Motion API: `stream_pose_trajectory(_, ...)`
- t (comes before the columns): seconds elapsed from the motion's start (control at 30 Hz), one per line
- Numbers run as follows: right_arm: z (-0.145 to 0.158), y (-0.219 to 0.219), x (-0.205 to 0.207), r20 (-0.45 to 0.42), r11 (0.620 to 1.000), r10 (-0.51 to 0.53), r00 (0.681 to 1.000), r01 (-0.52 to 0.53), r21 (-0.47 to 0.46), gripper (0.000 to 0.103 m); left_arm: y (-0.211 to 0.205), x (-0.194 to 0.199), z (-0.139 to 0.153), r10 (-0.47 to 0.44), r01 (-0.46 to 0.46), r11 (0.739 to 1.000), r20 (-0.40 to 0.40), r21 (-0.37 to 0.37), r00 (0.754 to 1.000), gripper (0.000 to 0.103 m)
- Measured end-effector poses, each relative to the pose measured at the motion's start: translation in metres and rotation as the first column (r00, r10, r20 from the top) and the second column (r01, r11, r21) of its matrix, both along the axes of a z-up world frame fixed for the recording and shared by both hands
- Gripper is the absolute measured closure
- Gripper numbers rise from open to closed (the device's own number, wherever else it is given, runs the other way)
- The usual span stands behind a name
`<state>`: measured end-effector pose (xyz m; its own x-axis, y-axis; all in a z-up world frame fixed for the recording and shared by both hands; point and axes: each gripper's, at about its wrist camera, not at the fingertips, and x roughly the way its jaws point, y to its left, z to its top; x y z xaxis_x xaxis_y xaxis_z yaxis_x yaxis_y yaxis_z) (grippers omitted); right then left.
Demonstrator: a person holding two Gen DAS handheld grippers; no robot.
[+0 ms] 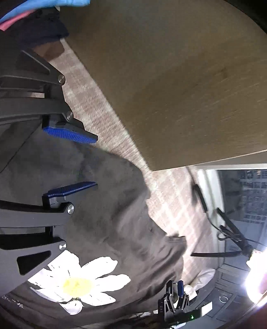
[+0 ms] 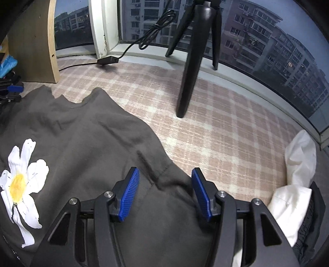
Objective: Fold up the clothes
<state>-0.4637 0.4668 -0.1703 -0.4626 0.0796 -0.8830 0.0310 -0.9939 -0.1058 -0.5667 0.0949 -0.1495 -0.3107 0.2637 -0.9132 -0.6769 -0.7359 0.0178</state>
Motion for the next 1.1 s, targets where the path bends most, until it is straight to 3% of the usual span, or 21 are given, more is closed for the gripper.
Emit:
stream_pose_trajectory(0.07, -0.003, -0.003, -0.003, 0.007, 1.0, 0.015, 1.0, -0.015, 0.011, 0.051, 0.005, -0.006, -0.012, 0.0, 0.001, 0.999, 0.027, -0.034, 1.0, 0.066)
stream_pose_trajectory(0.2, -0.004, -0.003, -0.009, -0.003, 0.999, 0.026, 1.0, -0.026, 0.042, 0.05, 0.012, 0.0, -0.024, -0.012, 0.012, 0.998, -0.011, -0.068, 1.0, 0.1)
stream_pose_trajectory(0.27, -0.006, 0.001, -0.014, -0.001, 0.999, 0.017, 1.0, -0.017, 0.049, 0.041, 0.015, 0.006, -0.024, 0.009, -0.012, 0.996, -0.041, -0.086, 0.999, 0.1)
stream_pose_trajectory(0.37, -0.014, 0.005, -0.019, 0.011, 0.999, 0.006, 1.0, -0.006, 0.047, 0.04, 0.018, 0.014, -0.02, 0.057, -0.066, 0.991, -0.08, -0.113, 0.995, 0.1)
stream_pose_trajectory(0.4, -0.013, 0.006, -0.018, 0.007, 1.0, 0.006, 1.0, -0.006, 0.02, 0.045, 0.018, 0.017, -0.016, 0.062, -0.073, 0.99, -0.096, -0.117, 0.993, 0.1)
stream_pose_trajectory(0.47, -0.009, 0.006, -0.017, 0.007, 0.999, 0.02, 1.0, -0.02, -0.042, 0.098, 0.017, 0.022, -0.006, 0.078, -0.094, 0.988, -0.128, -0.125, 0.989, 0.1)
stream_pose_trajectory(0.53, 0.001, -0.001, -0.015, -0.04, 1.0, 0.017, 0.999, -0.017, 0.003, 0.097, 0.013, 0.023, 0.0, 0.064, -0.098, 0.981, -0.196, -0.168, 0.979, 0.1)
stream_pose_trajectory(0.6, 0.01, -0.006, -0.014, -0.084, 0.999, 0.012, 0.996, -0.008, 0.043, 0.097, 0.002, 0.01, -0.013, 0.128, -0.157, 0.972, -0.165, -0.175, 0.978, 0.1)
stream_pose_trajectory(0.67, 0.007, -0.005, -0.02, -0.061, 0.998, -0.029, 0.998, 0.033, 0.057, 0.083, -0.002, 0.002, -0.027, 0.16, -0.181, 0.967, -0.122, -0.179, 0.98, 0.099)
stream_pose_trajectory(0.7, 0.011, -0.003, -0.012, -0.074, 0.997, -0.043, 0.996, 0.048, 0.067, 0.076, 0.001, 0.007, -0.028, 0.129, -0.164, 0.966, -0.175, -0.202, 0.976, 0.098)
stream_pose_trajectory(0.73, 0.016, -0.001, -0.005, -0.088, 0.995, -0.056, 0.995, 0.063, 0.076, 0.063, 0.004, 0.009, -0.028, 0.114, -0.161, 0.959, -0.203, -0.235, 0.973, 0.098)
stream_pose_trajectory(0.8, 0.026, 0.003, 0.01, -0.118, 0.992, -0.081, 0.99, 0.092, 0.084, 0.059, 0.006, 0.011, -0.027, 0.107, -0.167, 0.949, -0.225, -0.267, 0.968, 0.097)
stream_pose_trajectory(0.87, 0.041, 0.021, 0.049, -0.155, 0.992, -0.123, 0.98, 0.117, -0.049, 0.059, -0.003, 0.009, -0.015, 0.142, -0.196, 0.953, -0.229, -0.231, 0.963, 0.096)
stream_pose_trajectory(0.93, 0.043, 0.036, 0.084, -0.134, 0.982, -0.164, 0.977, 0.149, -0.117, 0.059, -0.014, 0.011, 0.002, 0.171, -0.225, 0.954, -0.255, -0.199, 0.952, 0.096)
stream_pose_trajectory(0.97, 0.039, 0.038, 0.094, -0.118, 0.981, -0.161, 0.98, 0.146, -0.126, 0.059, -0.019, 0.013, 0.013, 0.186, -0.238, 0.955, -0.268, -0.178, 0.945, 0.096)
stream_pose_trajectory(1.1, 0.021, 0.047, 0.135, -0.05, 0.977, -0.146, 0.988, 0.136, -0.165, 0.057, -0.025, 0.052, 0.04, 0.122, -0.153, 0.98, -0.225, -0.126, 0.967, 0.096)
